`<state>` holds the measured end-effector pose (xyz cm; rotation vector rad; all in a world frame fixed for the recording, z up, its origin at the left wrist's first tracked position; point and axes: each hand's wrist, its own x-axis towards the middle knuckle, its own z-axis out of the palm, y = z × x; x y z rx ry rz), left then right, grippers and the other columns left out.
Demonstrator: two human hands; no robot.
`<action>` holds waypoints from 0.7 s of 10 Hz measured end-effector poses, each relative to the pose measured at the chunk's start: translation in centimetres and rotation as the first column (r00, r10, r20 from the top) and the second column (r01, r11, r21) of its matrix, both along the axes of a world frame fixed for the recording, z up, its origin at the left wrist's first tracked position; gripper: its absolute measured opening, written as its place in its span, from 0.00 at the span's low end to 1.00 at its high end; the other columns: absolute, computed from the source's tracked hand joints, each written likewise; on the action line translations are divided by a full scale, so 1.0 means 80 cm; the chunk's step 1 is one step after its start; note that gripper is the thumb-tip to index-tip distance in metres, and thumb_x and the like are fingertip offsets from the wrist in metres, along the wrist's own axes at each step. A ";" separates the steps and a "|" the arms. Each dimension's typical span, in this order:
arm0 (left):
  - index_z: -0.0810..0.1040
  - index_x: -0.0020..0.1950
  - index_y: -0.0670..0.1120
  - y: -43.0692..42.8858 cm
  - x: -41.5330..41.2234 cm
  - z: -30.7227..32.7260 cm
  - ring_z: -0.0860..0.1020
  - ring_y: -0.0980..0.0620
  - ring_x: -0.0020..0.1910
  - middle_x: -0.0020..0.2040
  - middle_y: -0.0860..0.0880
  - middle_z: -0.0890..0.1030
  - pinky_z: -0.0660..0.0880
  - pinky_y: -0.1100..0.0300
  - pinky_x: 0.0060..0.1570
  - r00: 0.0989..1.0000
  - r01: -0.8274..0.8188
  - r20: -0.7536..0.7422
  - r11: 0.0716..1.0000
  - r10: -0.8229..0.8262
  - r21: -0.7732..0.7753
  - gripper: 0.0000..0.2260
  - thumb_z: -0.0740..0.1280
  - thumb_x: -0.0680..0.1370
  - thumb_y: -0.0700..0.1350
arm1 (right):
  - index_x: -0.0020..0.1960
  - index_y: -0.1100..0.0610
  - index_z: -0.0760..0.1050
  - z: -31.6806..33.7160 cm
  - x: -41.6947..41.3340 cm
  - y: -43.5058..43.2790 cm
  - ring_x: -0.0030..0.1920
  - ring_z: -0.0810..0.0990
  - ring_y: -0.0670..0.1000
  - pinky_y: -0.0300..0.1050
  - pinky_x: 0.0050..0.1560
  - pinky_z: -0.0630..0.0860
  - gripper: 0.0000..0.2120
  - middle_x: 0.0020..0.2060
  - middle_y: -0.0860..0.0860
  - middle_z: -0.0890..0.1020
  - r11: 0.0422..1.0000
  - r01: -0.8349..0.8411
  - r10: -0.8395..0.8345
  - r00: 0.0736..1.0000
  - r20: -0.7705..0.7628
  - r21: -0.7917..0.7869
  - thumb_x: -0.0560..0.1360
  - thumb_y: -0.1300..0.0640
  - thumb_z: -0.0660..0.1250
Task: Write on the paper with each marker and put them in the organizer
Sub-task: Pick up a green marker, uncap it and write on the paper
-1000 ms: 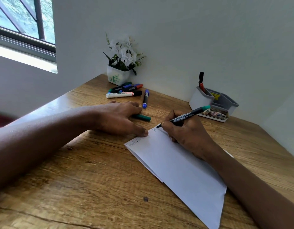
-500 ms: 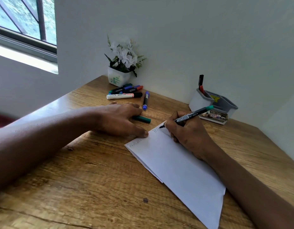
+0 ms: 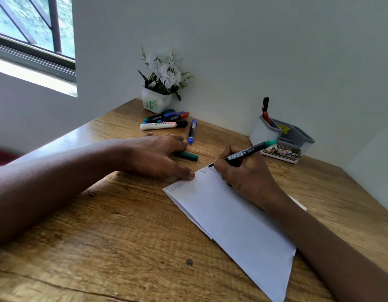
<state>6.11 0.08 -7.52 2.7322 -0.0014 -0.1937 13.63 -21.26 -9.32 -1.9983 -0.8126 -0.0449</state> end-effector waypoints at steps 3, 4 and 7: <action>0.54 0.83 0.55 -0.001 0.000 0.001 0.56 0.51 0.81 0.83 0.57 0.52 0.57 0.50 0.78 1.000 -0.001 0.000 1.000 0.001 0.002 0.39 0.65 0.77 0.66 | 0.37 0.63 0.76 0.001 0.003 -0.001 0.24 0.72 0.45 0.41 0.28 0.71 0.09 0.23 0.46 0.75 1.000 0.020 -0.020 1.000 -0.010 0.000 0.74 0.62 0.71; 0.54 0.83 0.55 0.000 0.001 0.000 0.56 0.51 0.81 0.83 0.57 0.52 0.58 0.50 0.78 1.000 -0.004 -0.003 1.000 0.004 -0.002 0.40 0.65 0.76 0.67 | 0.36 0.60 0.76 0.001 0.003 0.000 0.25 0.71 0.45 0.42 0.29 0.70 0.09 0.23 0.47 0.75 1.000 0.027 -0.027 1.000 -0.010 -0.004 0.73 0.61 0.72; 0.55 0.83 0.55 0.002 0.001 -0.003 0.56 0.51 0.81 0.83 0.57 0.52 0.58 0.46 0.79 1.000 -0.001 0.009 1.000 0.001 -0.005 0.40 0.66 0.76 0.67 | 0.39 0.62 0.78 0.003 0.000 -0.001 0.23 0.72 0.44 0.37 0.27 0.70 0.06 0.24 0.46 0.76 1.000 0.023 -0.023 0.999 -0.025 -0.013 0.74 0.62 0.72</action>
